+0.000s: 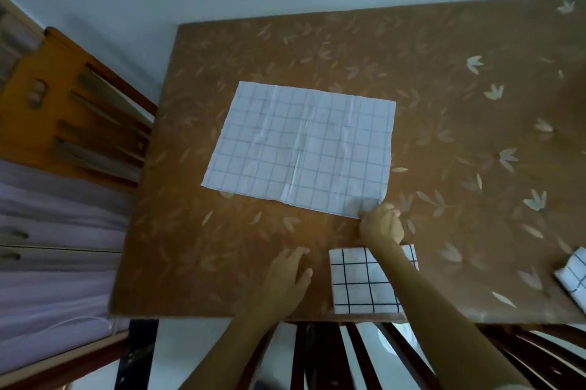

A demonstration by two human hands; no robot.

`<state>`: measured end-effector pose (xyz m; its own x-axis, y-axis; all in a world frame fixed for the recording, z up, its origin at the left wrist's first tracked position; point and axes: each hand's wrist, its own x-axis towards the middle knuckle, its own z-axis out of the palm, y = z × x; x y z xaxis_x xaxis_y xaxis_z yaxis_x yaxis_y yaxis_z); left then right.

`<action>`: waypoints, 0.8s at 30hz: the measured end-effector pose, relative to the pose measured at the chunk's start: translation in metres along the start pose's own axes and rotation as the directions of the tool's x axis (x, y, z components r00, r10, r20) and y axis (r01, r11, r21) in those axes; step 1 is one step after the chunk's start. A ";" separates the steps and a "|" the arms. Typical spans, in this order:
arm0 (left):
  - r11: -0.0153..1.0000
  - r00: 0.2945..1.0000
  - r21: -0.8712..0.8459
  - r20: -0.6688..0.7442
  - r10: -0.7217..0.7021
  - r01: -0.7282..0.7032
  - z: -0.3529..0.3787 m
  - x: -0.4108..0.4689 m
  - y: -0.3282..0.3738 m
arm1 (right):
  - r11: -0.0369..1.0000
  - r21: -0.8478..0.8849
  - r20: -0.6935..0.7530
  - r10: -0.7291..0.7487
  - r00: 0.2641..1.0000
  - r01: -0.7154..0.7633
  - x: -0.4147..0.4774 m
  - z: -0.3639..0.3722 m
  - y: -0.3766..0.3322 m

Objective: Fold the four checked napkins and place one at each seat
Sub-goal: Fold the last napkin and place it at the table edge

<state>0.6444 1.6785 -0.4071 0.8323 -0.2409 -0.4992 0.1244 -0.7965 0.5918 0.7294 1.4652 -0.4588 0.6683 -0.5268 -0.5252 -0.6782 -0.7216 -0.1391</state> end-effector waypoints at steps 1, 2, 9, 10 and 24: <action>1.000 1.000 -0.001 -0.009 0.006 -0.006 -0.001 0.003 -0.001 | 1.000 0.028 0.000 0.008 1.000 -0.008 0.002 0.001 -0.001; 1.000 1.000 -0.004 -0.020 0.012 -0.012 -0.002 0.004 -0.002 | 0.998 0.067 0.002 0.003 1.000 -0.003 0.004 0.000 -0.002; 0.993 0.989 0.006 -0.087 0.118 -0.118 -0.027 0.007 0.001 | 0.816 0.438 -0.132 -0.358 0.925 0.378 -0.035 -0.016 -0.009; 0.988 0.983 0.018 -0.108 0.151 -0.150 -0.033 0.009 0.003 | 0.764 0.489 -0.168 -0.390 0.905 0.420 -0.051 -0.023 -0.014; 0.735 0.700 0.049 -0.269 0.662 -0.676 -0.178 -0.036 0.029 | 0.319 0.637 -0.440 -0.596 0.671 0.701 -0.248 -0.122 -0.061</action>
<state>0.7140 1.7627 -0.2593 0.8102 -0.5462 0.2125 -0.4978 -0.4499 0.7415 0.6420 1.5849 -0.2172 0.9876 -0.1208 0.1000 0.0575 -0.3137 -0.9478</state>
